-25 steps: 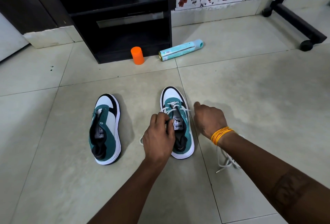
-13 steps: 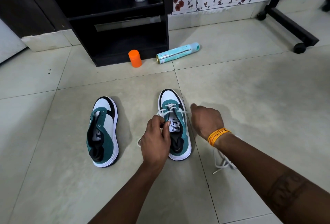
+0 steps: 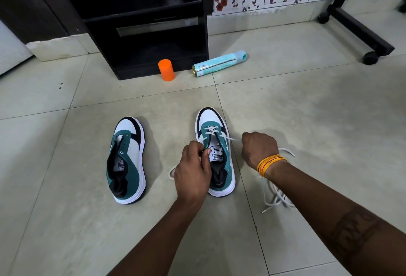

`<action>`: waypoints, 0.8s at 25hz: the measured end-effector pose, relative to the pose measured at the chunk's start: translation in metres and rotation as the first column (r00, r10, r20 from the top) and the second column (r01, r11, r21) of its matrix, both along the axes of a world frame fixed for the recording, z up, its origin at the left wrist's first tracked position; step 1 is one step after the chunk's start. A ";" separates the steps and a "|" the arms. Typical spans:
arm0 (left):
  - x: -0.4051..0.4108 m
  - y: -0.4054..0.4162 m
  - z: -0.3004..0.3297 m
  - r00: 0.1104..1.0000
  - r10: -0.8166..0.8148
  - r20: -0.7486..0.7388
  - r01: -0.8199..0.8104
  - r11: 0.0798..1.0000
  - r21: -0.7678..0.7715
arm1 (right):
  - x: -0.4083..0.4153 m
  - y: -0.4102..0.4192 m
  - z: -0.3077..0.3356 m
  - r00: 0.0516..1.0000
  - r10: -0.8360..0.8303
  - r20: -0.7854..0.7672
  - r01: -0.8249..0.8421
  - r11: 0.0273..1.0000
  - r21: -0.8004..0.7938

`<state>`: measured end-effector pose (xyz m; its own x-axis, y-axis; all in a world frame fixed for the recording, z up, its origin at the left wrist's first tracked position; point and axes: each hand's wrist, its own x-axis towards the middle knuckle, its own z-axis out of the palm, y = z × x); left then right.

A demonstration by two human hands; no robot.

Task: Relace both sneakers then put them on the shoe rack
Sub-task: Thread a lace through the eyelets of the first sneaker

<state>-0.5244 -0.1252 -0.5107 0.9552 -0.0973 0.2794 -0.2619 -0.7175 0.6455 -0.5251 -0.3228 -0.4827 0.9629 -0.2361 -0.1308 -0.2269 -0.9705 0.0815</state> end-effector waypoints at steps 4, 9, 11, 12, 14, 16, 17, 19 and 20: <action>0.001 -0.001 0.000 1.000 -0.005 0.004 0.005 1.000 0.013 | 0.003 0.019 0.004 0.988 0.079 0.132 -0.091 0.992 0.087; -0.003 -0.006 0.003 1.000 0.018 -0.008 -0.018 0.999 -0.031 | 0.008 0.017 0.000 0.971 0.141 0.193 -0.162 0.982 0.099; -0.004 -0.007 0.004 1.000 0.004 -0.002 -0.004 1.000 -0.023 | 0.005 0.010 -0.006 0.978 0.106 0.178 -0.126 0.987 0.102; -0.003 -0.008 0.004 1.000 0.001 -0.002 -0.001 1.000 -0.024 | 0.004 0.009 -0.008 0.981 0.093 0.173 -0.112 0.988 0.103; -0.003 -0.008 0.004 1.000 0.004 -0.007 -0.004 1.000 -0.025 | 0.004 0.012 -0.011 0.981 0.080 0.175 -0.101 0.989 0.112; -0.003 -0.007 0.004 1.000 0.009 -0.009 -0.009 0.999 -0.032 | 0.005 0.014 -0.011 0.973 0.081 0.218 -0.109 0.987 0.118; -0.003 -0.007 0.003 1.000 0.007 -0.010 -0.007 0.999 -0.039 | 0.004 0.013 -0.011 0.964 0.070 0.256 -0.108 0.984 0.139; -0.002 -0.006 0.003 1.000 -0.001 -0.026 0.000 0.999 -0.050 | 0.002 0.010 -0.009 0.945 0.008 0.327 -0.094 0.964 0.248; -0.002 -0.005 0.004 0.999 -0.007 -0.039 0.005 0.998 -0.055 | 0.000 0.009 -0.007 0.940 -0.054 0.337 -0.074 0.932 0.354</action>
<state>-0.5262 -0.1301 -0.5067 0.9649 -0.0885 0.2471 -0.2399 -0.6794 0.6934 -0.5252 -0.3134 -0.4894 0.9660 -0.2250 0.1272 -0.1689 -0.9219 -0.3487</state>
